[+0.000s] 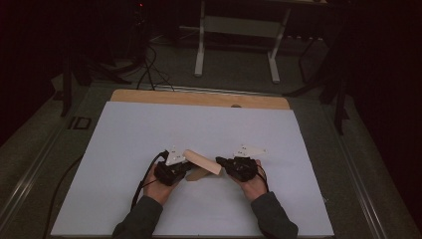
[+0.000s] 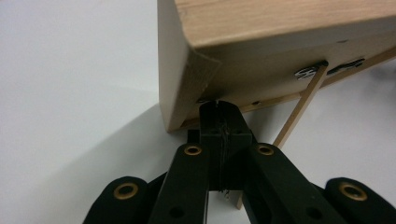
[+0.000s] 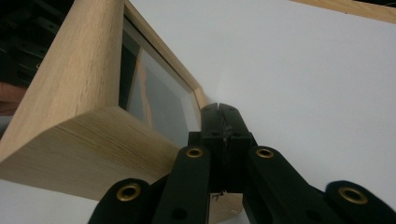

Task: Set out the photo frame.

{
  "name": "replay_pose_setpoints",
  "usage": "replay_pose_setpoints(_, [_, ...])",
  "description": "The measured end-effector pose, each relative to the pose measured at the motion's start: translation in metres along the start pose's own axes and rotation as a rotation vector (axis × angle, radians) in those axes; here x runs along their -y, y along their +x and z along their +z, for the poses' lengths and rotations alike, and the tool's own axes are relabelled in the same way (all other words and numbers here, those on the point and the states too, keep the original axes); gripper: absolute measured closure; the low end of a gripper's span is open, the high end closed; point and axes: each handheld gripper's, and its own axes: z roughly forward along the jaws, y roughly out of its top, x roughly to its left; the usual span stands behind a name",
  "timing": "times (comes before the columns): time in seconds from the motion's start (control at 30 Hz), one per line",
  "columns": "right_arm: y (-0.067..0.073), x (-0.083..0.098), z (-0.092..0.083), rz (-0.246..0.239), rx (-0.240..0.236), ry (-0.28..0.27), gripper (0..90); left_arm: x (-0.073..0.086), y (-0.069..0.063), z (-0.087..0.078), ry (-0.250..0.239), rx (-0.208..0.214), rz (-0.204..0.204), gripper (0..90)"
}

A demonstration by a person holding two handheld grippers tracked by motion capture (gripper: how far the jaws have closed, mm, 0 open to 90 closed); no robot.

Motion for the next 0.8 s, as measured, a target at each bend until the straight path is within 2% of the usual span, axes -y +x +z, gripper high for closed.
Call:
replay_pose_setpoints(0.2, [0.003,0.001,-0.005,-0.024,0.008,0.014,88.0,-0.001,0.0,-0.004,-0.003,0.002,0.004,89.7])
replay_pose_setpoints(0.5, [0.0,0.002,-0.014,-0.013,0.02,0.007,87.2,-0.001,0.0,-0.005,0.004,-0.014,-0.011,89.5])
replay_pose_setpoints(0.8, [0.0,0.003,-0.018,-0.015,0.026,0.011,87.1,0.002,-0.001,-0.01,0.002,-0.007,-0.013,89.5])
